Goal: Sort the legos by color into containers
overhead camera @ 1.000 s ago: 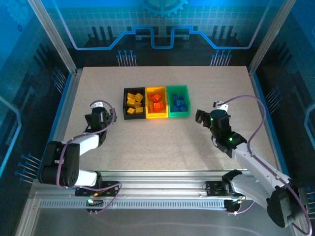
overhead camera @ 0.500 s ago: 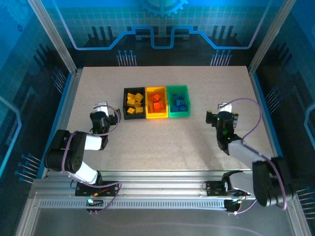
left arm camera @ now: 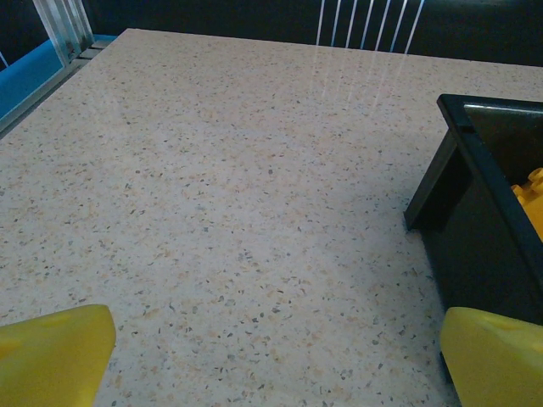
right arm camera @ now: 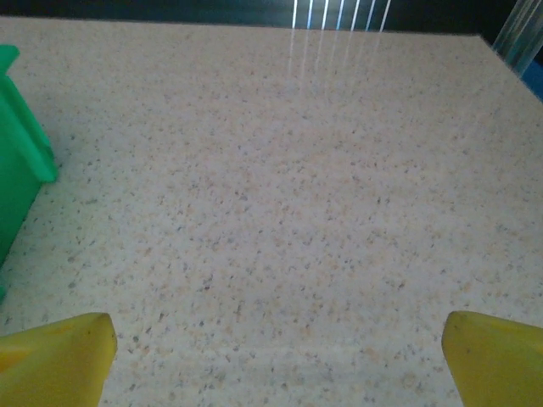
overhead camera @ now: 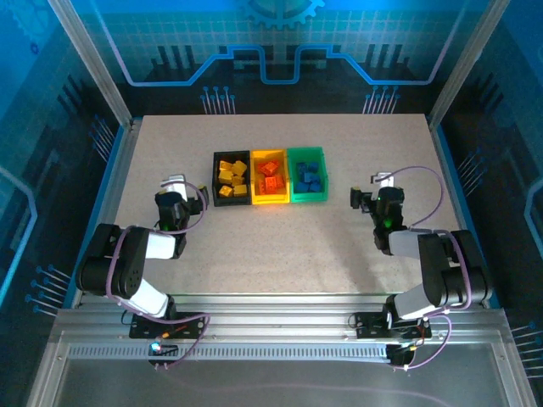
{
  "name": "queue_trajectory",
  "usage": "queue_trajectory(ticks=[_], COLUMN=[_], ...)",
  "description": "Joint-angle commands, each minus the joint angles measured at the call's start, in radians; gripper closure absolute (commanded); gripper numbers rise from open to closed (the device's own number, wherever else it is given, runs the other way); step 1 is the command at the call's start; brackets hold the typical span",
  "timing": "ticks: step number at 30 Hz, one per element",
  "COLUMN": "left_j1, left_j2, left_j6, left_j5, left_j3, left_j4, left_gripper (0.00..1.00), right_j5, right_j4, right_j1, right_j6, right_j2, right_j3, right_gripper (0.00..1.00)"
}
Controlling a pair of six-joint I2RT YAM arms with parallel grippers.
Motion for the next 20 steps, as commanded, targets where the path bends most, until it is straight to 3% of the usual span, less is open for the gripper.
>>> queue_trajectory(ticks=[1,20], left_j1=[0.006,0.006], left_j2=[0.001,0.001], left_j6=[0.018,0.018], left_j5=[0.022,0.023], left_j3=[-0.001,0.001], left_j4=[0.031,0.030], left_gripper=[0.01,0.01], right_j5=[0.008,0.005], right_j4=[0.075,0.063], right_j1=[0.005,0.008], right_j6=[-0.021,-0.018], right_j2=[0.023,0.016], right_j3=[-0.001,0.002], right_gripper=[0.00,0.00])
